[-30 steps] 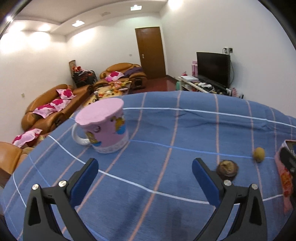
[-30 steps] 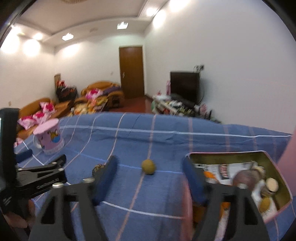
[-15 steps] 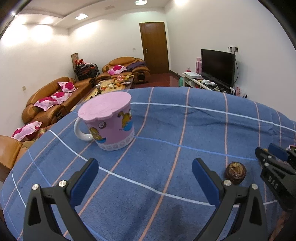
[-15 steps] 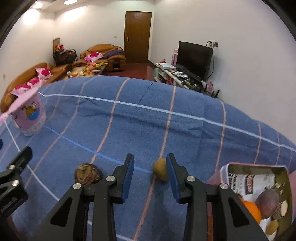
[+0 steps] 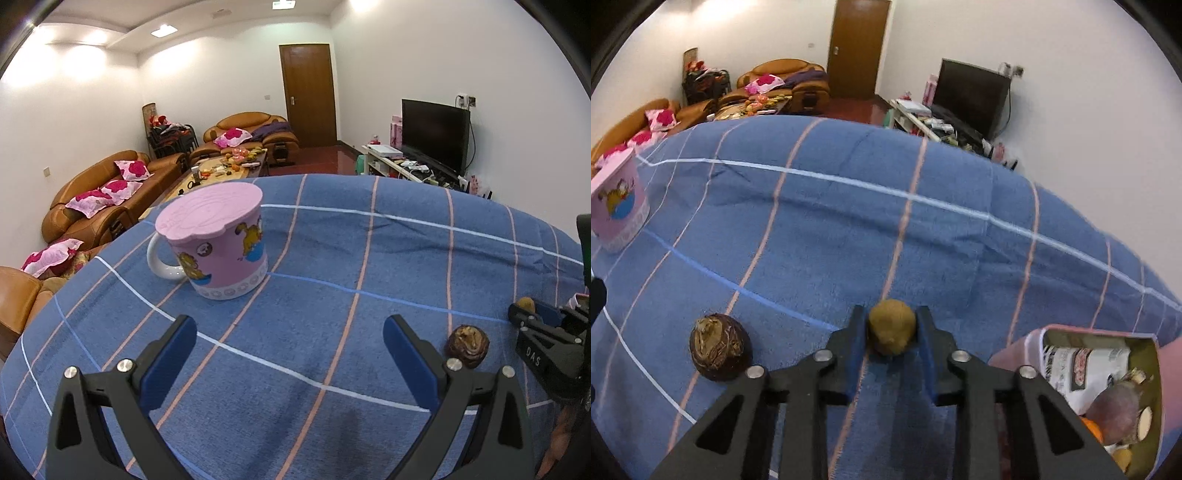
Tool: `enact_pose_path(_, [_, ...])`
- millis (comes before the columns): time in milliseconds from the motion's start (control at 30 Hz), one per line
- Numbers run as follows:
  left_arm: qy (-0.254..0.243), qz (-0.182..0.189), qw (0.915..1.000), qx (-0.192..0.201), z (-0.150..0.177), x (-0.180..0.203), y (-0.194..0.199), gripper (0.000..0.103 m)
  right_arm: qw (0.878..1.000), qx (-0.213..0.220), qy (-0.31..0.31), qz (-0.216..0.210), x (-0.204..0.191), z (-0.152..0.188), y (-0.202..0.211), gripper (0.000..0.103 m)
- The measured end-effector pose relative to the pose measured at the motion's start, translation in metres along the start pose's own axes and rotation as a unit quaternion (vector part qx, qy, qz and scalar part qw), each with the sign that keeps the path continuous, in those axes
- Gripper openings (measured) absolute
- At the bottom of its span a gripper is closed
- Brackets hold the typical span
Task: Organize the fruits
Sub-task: 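Grasp the small yellow-brown fruit with the right tool while the left tool grasps the brown round pastry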
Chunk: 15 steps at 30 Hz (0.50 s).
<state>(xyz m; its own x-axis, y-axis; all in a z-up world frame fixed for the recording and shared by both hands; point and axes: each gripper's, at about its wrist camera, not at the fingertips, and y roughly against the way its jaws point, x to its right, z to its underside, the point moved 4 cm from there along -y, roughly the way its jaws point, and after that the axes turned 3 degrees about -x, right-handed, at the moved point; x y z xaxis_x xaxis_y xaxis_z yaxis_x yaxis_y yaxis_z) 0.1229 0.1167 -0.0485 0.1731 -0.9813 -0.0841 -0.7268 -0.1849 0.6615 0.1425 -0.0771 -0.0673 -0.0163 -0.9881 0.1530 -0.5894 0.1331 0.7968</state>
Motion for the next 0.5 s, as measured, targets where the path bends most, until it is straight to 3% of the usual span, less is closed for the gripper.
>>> enact_pose_path(67, [-0.001,0.004,1.0000,-0.001,0.000,0.001,0.000,0.103,1.000,0.007,-0.003,-0.023,0.001,0.000,0.004,0.027])
enact_pose_path(200, [-0.004,0.020,0.9998,0.004,0.000,0.002,0.001,0.103,0.991,0.101,-0.008,-0.084,-0.001,0.007,0.048,0.027])
enact_pose_path(267, [-0.006,0.034,0.9994,0.009,-0.001,0.004,0.003,0.103,0.986,0.128,-0.011,-0.107,-0.005,0.019,0.067,0.028])
enact_pose_path(500, [-0.061,0.131,0.9894,0.014,0.004,0.038,0.017,0.102,0.976,0.183,-0.030,-0.114,0.003,0.066,0.117,0.028])
